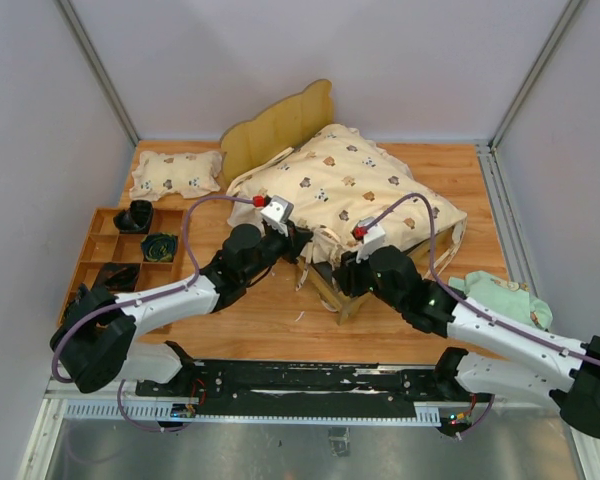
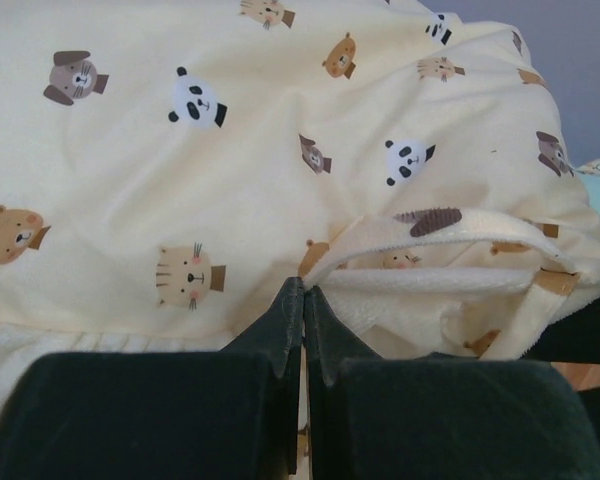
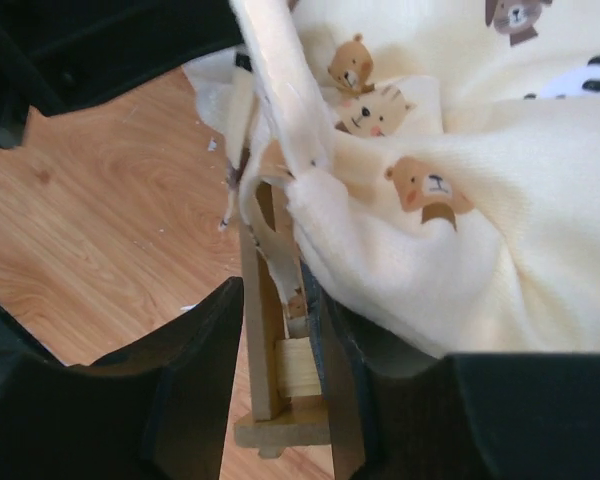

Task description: Set up the pet bed

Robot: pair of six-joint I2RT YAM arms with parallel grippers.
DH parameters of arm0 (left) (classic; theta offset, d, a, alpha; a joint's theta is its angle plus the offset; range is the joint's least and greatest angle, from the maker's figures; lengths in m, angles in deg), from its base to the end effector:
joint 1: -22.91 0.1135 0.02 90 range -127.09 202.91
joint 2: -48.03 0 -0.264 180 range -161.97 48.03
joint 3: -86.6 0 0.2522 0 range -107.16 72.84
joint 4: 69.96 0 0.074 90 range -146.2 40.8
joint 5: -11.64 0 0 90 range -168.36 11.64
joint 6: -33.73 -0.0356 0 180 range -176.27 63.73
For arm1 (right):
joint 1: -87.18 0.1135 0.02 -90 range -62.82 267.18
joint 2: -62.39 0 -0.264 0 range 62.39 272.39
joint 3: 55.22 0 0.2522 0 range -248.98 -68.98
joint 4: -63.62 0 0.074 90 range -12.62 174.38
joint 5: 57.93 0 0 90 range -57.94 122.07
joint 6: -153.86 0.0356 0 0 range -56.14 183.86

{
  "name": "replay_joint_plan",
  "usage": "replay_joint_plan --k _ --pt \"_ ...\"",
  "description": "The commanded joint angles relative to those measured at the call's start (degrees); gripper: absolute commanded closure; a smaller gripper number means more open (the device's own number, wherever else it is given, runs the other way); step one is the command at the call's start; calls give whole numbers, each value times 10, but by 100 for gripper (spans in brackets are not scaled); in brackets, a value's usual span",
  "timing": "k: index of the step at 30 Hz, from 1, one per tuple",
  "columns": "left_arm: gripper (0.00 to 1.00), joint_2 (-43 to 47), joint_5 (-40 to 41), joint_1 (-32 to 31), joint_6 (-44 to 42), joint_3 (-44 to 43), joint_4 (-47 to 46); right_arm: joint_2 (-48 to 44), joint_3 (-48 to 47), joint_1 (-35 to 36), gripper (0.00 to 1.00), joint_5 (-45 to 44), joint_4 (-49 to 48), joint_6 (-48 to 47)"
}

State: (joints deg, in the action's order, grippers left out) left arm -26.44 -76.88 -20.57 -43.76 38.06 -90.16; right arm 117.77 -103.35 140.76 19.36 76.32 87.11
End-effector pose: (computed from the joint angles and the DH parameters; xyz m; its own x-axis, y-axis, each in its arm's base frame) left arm 0.2076 -0.1956 0.2466 -0.2157 -0.0939 -0.9719 0.6376 0.7403 -0.2130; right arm 0.1383 0.1743 0.2618 -0.4475 0.0420 -0.8933 -0.5284 0.7934 0.3021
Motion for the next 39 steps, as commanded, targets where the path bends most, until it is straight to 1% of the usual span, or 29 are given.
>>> replay_joint_plan --k 1,4,5,7,8,10,12,14,16,18,23,26,30,35,39 --pt "100 9 -12 7 -2 5 0 -31 -76 -7 58 43 173 -61" --pt "100 8 -16 7 2 9 1 -48 -102 -8 56 82 225 -105" --pt "100 9 -19 7 3 10 1 -51 -106 -7 52 101 239 -116" --pt "100 12 -28 9 10 14 0 -59 -115 -5 50 125 251 -123" --pt "100 13 -36 13 17 16 0 -62 -115 -2 50 145 246 -123" --pt "100 16 -52 19 25 23 0 -71 -102 17 50 165 209 -127" --pt "100 21 -60 22 29 28 0 -69 -82 65 51 138 160 -145" --pt "100 25 -69 26 33 31 0 -49 -68 114 51 101 120 -181" --pt "100 28 -86 30 34 34 0 -8 -75 146 51 76 105 -204" --pt "100 31 -98 34 38 36 0 46 -101 161 51 76 111 -221" --pt "100 29 -114 46 36 38 0 169 -144 165 57 22 117 -249" --pt "100 25 -123 53 32 36 0 231 -158 164 59 -10 109 -260" --pt "100 22 -129 62 34 35 -2 287 -159 164 61 -46 83 -272" --pt "100 16 -149 71 40 34 -7 326 -146 164 64 -89 59 -276" --pt "100 5 -151 71 40 33 -11 316 -118 153 64 -96 51 -274"
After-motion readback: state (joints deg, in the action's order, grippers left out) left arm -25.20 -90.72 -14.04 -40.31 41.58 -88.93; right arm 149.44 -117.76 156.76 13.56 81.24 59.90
